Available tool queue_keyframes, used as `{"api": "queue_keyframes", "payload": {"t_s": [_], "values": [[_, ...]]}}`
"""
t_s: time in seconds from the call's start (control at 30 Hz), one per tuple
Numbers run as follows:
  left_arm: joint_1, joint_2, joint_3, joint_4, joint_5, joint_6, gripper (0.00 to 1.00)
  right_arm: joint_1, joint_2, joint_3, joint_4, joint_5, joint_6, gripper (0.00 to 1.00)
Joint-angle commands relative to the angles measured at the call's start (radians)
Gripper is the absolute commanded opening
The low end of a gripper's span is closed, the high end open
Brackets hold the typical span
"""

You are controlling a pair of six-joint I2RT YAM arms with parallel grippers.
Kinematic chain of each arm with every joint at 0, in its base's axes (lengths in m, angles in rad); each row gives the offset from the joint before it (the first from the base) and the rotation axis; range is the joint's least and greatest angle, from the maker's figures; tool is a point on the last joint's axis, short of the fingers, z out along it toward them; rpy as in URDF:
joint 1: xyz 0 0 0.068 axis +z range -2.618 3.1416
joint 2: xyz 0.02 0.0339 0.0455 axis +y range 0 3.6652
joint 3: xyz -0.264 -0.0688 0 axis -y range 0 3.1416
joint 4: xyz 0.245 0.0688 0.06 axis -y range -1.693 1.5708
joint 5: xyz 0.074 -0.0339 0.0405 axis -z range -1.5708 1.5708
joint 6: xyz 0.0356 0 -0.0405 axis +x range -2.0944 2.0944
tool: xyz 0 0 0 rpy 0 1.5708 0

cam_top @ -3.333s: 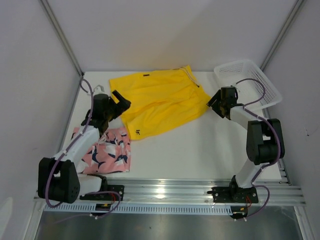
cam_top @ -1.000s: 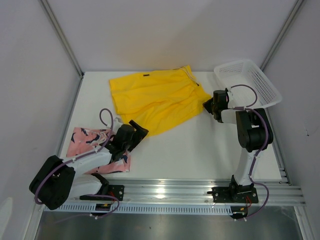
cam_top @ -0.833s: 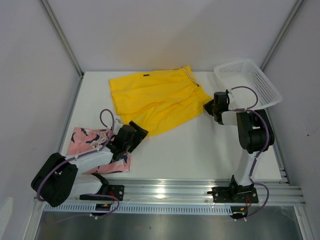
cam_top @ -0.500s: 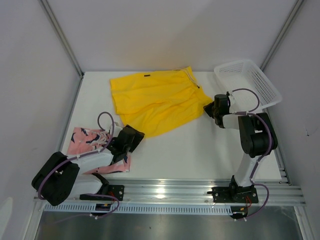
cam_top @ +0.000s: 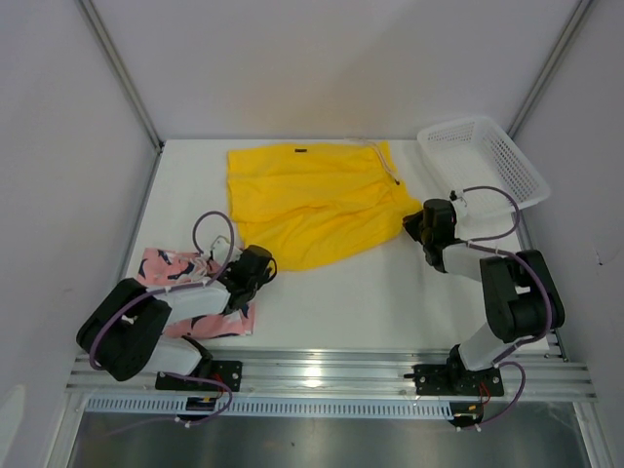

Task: Fold and stack the shorts

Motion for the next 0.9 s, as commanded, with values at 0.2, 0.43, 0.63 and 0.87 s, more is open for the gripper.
{"api": "queue_keyframes", "payload": {"t_s": [0.2,0.43,0.63,0.87], "values": [[-0.006,-0.135,0.027,-0.044,-0.047,0.038,0.0,0.009,-0.131,-0.036,-0.094,0.095,-0.018,0.73],[-0.007,-0.25,0.033,-0.126,-0.021,0.047,0.0,0.002,-0.119,-0.045,-0.12,0.085,0.008,0.94],[-0.006,-0.26,0.027,-0.142,-0.011,0.044,0.0,-0.034,-0.03,-0.041,-0.026,0.028,0.046,0.92],[-0.006,-0.264,0.02,-0.146,-0.005,0.041,0.0,-0.059,0.079,0.011,0.034,0.02,0.083,0.86]]}}
